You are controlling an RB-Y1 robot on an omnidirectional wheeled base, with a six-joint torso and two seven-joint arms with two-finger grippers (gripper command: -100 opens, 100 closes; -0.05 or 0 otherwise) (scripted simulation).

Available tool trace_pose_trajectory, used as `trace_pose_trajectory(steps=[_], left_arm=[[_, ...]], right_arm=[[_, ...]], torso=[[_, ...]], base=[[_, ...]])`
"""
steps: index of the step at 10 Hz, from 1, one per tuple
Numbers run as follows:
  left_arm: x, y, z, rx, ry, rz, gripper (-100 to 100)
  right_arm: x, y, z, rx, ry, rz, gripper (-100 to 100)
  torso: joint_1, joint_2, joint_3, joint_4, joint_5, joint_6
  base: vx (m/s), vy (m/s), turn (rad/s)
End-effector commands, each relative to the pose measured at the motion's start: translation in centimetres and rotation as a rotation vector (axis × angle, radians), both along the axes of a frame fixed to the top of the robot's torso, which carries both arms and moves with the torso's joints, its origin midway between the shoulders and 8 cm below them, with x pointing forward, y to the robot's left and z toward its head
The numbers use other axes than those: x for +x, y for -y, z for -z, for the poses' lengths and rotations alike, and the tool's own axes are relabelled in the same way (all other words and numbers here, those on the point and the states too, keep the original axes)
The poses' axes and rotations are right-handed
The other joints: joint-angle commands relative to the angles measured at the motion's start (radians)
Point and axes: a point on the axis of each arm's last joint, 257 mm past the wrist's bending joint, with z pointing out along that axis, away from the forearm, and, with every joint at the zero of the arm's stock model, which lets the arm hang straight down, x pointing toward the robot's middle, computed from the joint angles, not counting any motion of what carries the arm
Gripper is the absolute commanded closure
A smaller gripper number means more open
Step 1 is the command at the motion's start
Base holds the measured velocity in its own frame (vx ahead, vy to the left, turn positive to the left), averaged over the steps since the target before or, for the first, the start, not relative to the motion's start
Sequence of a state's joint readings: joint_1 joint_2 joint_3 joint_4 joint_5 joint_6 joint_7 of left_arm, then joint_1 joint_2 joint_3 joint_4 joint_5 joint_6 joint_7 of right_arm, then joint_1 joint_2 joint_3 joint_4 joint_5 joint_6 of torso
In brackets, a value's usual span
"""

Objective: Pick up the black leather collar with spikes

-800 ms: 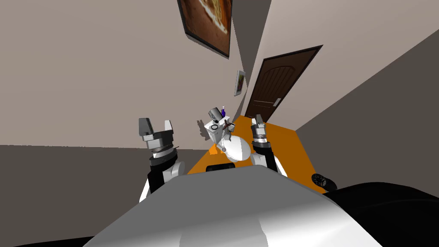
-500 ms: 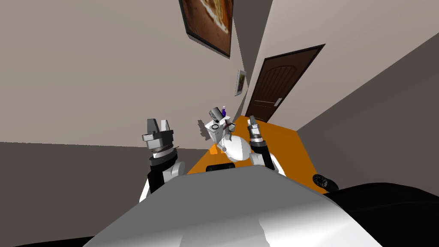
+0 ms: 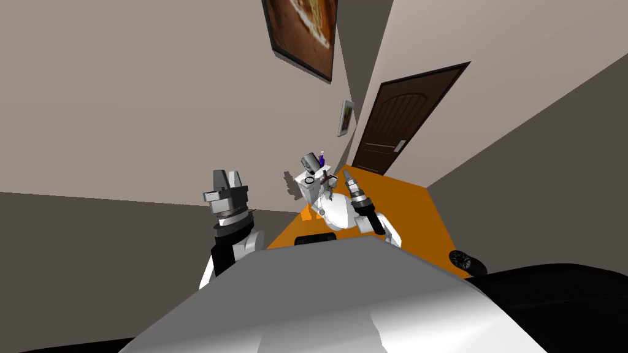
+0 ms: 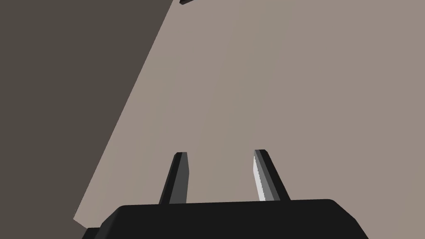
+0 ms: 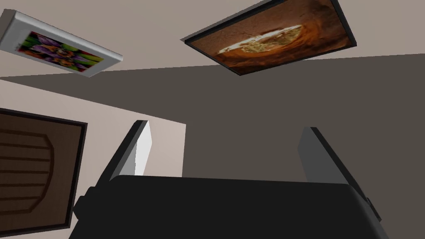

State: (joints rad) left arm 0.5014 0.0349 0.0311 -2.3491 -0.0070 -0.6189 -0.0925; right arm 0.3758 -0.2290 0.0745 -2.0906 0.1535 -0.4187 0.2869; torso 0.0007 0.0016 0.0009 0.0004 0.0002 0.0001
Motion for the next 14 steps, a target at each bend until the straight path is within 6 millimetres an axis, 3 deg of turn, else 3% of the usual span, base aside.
trace_pose_trajectory(steps=[1,5,7,14], left_arm=[[0.0,0.0,0.0,0.000,0.000,0.000,0],[0.0,0.0,0.0,0.000,0.000,0.000,0],[0.0,0.0,0.0,0.000,0.000,0.000,0],[0.0,0.0,0.0,0.000,0.000,0.000,0]], right_arm=[[1.1,-1.4,1.6,-0.077,-0.021,-0.012,-100],[2.8,-3.1,4.9,-0.225,-0.065,-0.030,-100],[4.0,-4.7,7.3,-0.390,-0.078,-0.048,-100],[6.4,-5.3,13.3,-0.677,-0.124,-0.061,-100]], torso=[[0.000,0.000,0.000,0.000,0.000,0.000],[0.000,0.000,0.000,0.000,0.000,0.000],[0.000,0.000,0.000,0.000,0.000,0.000],[0.000,-0.001,0.000,0.000,0.000,0.000]], base=[[-0.023,0.010,0.018],[-0.022,0.013,0.026],[-0.032,0.023,0.032],[-0.020,0.019,0.027]])
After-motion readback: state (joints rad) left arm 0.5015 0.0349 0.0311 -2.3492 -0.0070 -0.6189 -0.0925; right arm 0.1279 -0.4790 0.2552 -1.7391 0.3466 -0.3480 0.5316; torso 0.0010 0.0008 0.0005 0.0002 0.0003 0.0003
